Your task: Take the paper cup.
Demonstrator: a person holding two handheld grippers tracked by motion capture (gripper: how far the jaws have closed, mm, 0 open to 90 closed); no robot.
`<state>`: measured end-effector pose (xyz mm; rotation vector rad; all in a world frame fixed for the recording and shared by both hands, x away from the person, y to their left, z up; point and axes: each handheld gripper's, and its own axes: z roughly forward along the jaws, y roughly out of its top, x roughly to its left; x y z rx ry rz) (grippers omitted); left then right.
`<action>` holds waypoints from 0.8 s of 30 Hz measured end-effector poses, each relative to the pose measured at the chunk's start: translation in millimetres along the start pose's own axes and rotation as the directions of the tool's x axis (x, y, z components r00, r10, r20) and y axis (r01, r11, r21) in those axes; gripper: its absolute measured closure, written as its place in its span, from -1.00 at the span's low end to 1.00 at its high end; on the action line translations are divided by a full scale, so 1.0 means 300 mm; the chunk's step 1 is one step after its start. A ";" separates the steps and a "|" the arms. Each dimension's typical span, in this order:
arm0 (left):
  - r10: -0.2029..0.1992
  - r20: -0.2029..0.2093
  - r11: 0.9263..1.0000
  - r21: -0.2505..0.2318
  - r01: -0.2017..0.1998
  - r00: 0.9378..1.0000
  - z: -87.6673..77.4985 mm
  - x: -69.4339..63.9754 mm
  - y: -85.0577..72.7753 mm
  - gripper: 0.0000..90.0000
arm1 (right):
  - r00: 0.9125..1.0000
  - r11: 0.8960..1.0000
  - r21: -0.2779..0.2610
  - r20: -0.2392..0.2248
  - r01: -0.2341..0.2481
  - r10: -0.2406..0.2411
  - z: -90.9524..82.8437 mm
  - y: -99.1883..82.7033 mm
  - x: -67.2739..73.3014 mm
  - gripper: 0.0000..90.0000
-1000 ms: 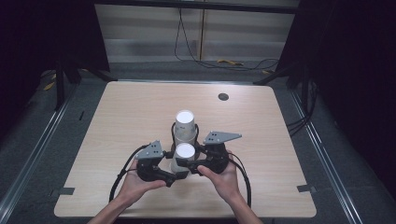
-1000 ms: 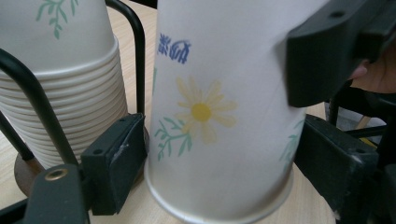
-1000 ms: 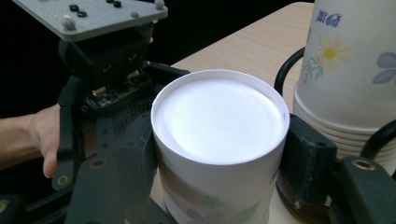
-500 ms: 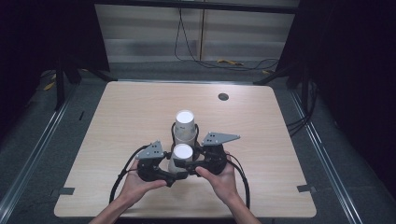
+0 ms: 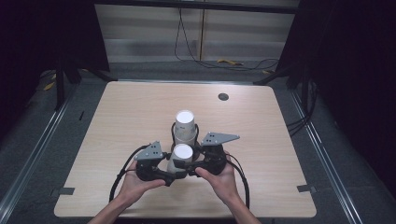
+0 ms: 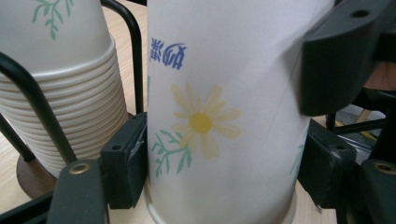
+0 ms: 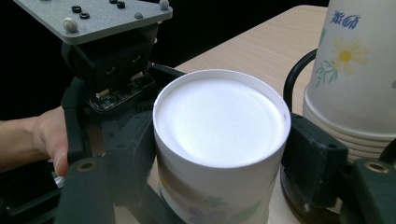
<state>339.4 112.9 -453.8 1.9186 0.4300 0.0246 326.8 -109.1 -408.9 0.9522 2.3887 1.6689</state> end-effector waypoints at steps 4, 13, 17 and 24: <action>-0.007 0.002 1.000 0.003 0.007 1.000 -0.006 0.007 0.000 -0.39 | 1.000 1.000 -0.002 0.004 -0.007 0.007 -0.003 0.001 -0.004 -0.44; -0.013 -0.007 0.999 0.052 0.013 1.000 -0.018 0.018 -0.002 -0.40 | 1.000 1.000 -0.015 0.014 -0.016 0.016 -0.028 0.004 -0.014 -0.48; -0.020 -0.002 0.998 0.055 0.020 1.000 -0.025 0.022 0.000 -0.40 | 1.000 1.000 -0.022 0.018 -0.016 0.017 -0.040 0.006 -0.019 -0.48; -0.040 0.001 0.997 0.067 0.040 0.999 -0.041 0.031 0.004 -0.39 | 0.999 0.999 -0.044 0.037 -0.019 0.020 -0.085 0.021 -0.034 -0.48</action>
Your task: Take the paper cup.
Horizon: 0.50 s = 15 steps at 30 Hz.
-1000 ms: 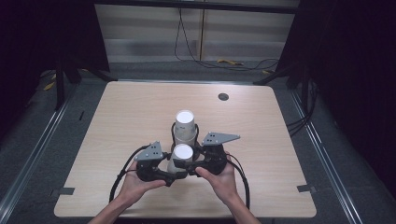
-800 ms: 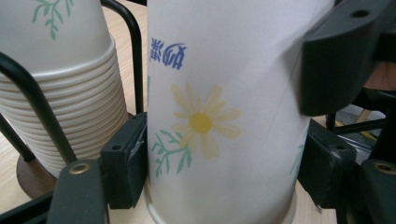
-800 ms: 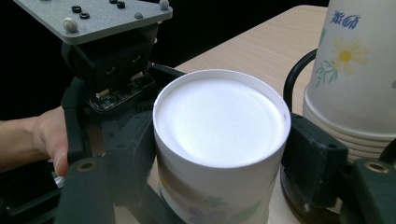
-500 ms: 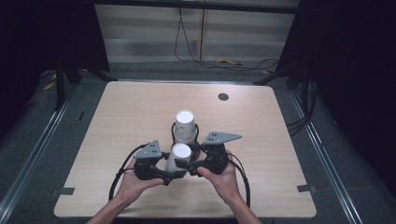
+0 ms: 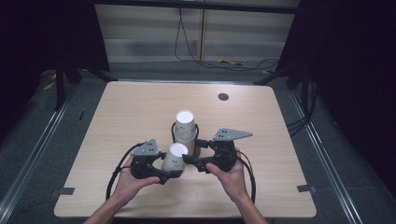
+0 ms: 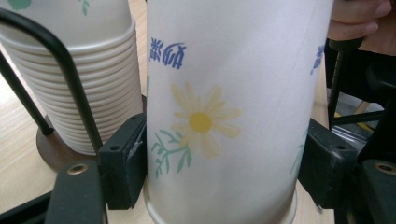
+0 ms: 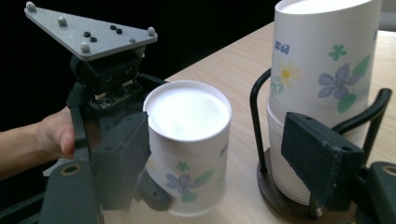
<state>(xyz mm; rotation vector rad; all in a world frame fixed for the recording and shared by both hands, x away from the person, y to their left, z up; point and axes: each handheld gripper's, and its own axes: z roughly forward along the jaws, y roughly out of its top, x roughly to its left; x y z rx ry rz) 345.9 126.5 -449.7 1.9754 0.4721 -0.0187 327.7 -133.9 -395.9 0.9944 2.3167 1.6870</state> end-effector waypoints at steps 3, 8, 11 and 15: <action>-0.015 -0.006 1.000 0.002 0.015 1.000 -0.016 0.007 0.006 -0.39 | 1.000 1.000 0.012 0.002 -0.005 0.005 -0.003 -0.006 -0.005 -0.47; -0.029 -0.009 1.000 0.001 0.029 1.000 -0.030 0.016 0.008 -0.38 | 1.000 0.999 0.041 -0.002 -0.006 0.006 -0.002 -0.012 -0.009 -0.45; -0.025 -0.007 0.999 0.026 0.026 1.000 -0.029 0.018 0.010 -0.38 | 1.000 0.999 0.051 0.003 -0.006 0.006 -0.006 -0.013 -0.013 -0.45; -0.006 0.002 0.998 0.068 0.006 1.000 -0.029 0.014 0.016 -0.38 | 1.000 0.998 0.063 0.014 -0.004 0.003 -0.011 -0.018 -0.020 -0.46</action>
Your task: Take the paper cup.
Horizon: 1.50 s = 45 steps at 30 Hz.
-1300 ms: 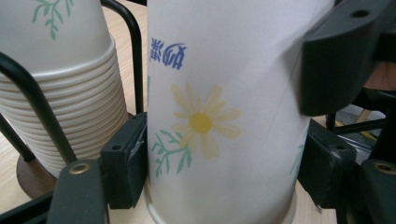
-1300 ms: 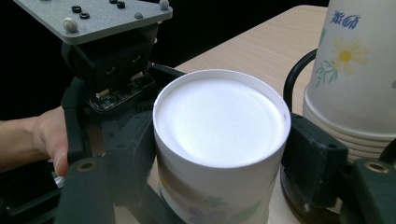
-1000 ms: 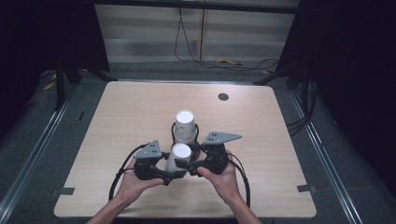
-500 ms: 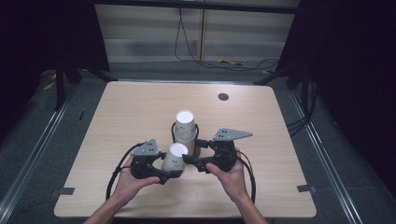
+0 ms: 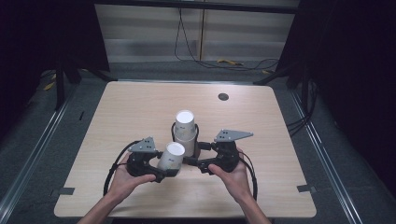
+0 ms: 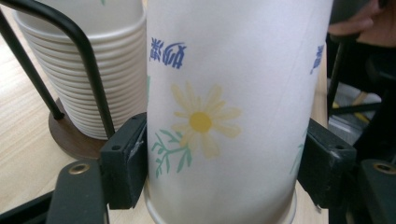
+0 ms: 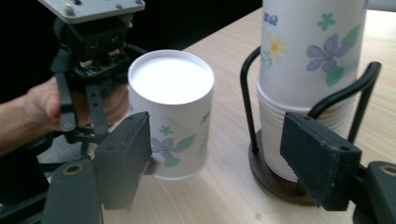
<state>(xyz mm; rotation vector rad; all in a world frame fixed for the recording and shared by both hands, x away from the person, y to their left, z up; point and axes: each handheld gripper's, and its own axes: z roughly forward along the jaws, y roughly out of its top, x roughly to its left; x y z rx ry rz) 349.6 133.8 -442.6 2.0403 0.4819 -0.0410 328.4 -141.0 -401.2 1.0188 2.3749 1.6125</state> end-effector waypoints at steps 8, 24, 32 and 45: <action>0.015 -0.001 0.999 0.038 -0.015 1.000 -0.012 0.014 0.012 -0.38 | 1.000 0.999 0.031 0.013 0.010 -0.010 -0.013 -0.010 -0.009 -0.48; 0.022 -0.006 0.993 0.118 -0.021 1.000 -0.010 0.038 0.022 -0.37 | 0.999 0.992 0.123 -0.034 0.034 -0.030 0.003 -0.015 -0.018 -0.39; 0.059 -0.012 0.986 0.159 -0.057 0.998 -0.004 0.028 0.040 -0.37 | 0.998 0.985 0.162 -0.037 0.052 -0.047 0.011 -0.016 -0.019 -0.51; 0.133 -0.004 0.954 0.271 -0.127 0.991 0.022 0.019 0.066 -0.37 | 0.998 0.968 0.244 -0.037 0.067 -0.059 0.012 -0.015 -0.022 -0.69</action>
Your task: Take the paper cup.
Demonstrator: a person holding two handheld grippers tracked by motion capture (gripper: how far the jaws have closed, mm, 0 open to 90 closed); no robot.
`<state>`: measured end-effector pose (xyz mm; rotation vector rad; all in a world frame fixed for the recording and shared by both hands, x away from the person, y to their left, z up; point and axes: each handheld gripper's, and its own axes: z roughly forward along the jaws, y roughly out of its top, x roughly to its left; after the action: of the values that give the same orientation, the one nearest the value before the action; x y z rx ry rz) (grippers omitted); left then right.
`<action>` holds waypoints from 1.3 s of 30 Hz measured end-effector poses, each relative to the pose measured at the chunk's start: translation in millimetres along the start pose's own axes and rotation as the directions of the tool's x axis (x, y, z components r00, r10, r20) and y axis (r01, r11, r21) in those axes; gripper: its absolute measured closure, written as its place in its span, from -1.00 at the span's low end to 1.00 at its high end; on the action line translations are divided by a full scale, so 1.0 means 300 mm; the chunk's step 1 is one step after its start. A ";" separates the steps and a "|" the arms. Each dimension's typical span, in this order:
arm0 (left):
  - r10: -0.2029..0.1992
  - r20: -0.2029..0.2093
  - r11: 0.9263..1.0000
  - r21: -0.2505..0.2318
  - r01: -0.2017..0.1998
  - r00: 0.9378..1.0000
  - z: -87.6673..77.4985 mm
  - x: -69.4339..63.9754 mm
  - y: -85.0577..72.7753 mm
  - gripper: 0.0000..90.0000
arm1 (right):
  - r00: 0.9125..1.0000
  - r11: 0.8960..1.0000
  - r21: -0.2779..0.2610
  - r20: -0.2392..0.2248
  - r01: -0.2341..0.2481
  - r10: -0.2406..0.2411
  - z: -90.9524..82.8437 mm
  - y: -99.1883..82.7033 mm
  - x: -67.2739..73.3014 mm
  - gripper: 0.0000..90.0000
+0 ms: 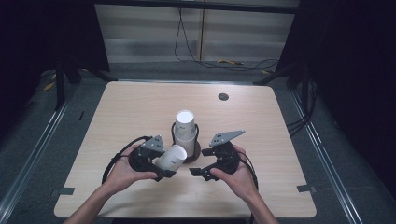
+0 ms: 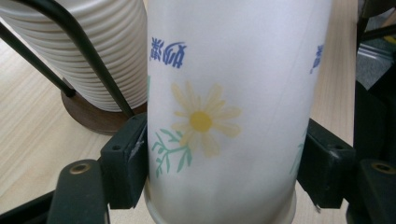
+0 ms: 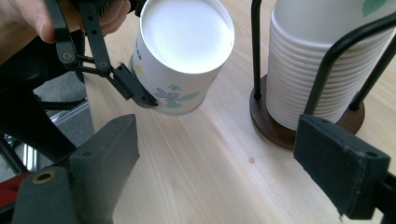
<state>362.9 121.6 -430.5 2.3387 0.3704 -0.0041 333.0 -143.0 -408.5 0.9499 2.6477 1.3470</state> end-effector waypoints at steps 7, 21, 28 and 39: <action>0.026 0.012 0.999 0.036 -0.026 1.000 0.014 -0.006 0.010 -0.37 | 1.000 0.998 0.058 -0.009 0.011 -0.011 0.010 0.005 0.000 -0.56; 0.056 0.016 0.992 0.116 -0.057 0.998 0.039 -0.018 0.008 -0.37 | 0.998 0.987 0.163 -0.062 0.017 -0.007 0.040 0.006 -0.006 -0.48; 0.102 0.020 0.983 0.153 -0.104 0.995 0.032 -0.030 0.037 -0.37 | 0.997 0.976 0.219 -0.073 0.022 -0.006 0.046 0.029 -0.006 -0.62; 0.133 -0.001 0.968 0.217 -0.130 0.991 0.070 -0.048 0.029 -0.37 | 0.994 0.944 0.328 -0.109 0.026 0.011 0.090 0.042 -0.012 -0.62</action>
<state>353.7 97.5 -437.8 2.5767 0.2306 0.0392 350.0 -119.7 -417.1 0.9134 3.0222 0.9968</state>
